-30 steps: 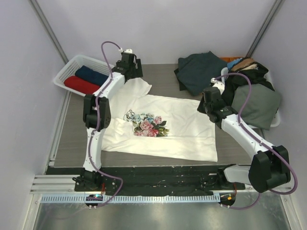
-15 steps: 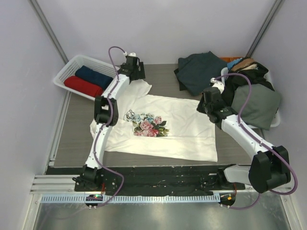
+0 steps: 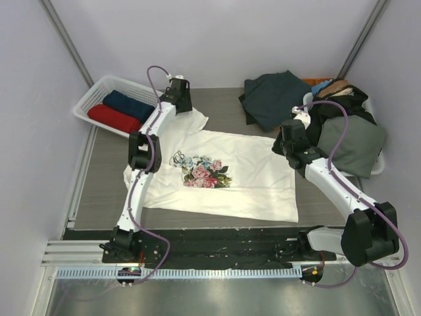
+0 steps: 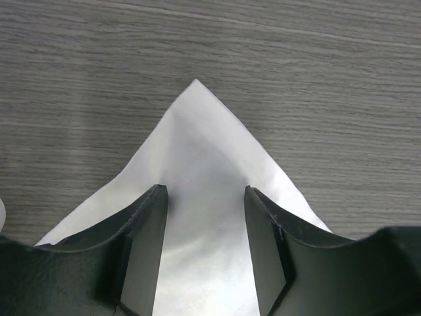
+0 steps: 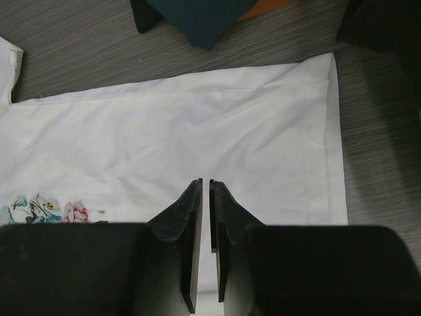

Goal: Roll the t-shirts
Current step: Fold the T-shirt at the center of the board.

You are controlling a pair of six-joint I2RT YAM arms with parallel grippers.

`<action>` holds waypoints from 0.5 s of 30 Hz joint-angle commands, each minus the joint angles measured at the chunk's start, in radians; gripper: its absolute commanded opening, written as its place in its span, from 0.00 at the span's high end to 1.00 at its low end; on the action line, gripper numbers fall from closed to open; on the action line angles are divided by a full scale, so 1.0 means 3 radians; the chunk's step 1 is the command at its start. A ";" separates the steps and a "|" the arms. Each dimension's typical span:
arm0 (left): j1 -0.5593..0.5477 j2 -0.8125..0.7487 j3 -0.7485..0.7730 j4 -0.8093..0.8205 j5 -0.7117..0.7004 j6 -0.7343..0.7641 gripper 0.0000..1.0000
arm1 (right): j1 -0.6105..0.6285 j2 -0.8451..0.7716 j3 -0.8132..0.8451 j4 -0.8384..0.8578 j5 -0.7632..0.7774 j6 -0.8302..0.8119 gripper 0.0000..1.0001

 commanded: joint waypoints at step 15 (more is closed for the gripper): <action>0.0013 -0.0416 -0.0474 0.0520 0.0212 0.0074 1.00 | -0.0206 0.0465 0.0196 0.0011 0.0328 0.0071 0.77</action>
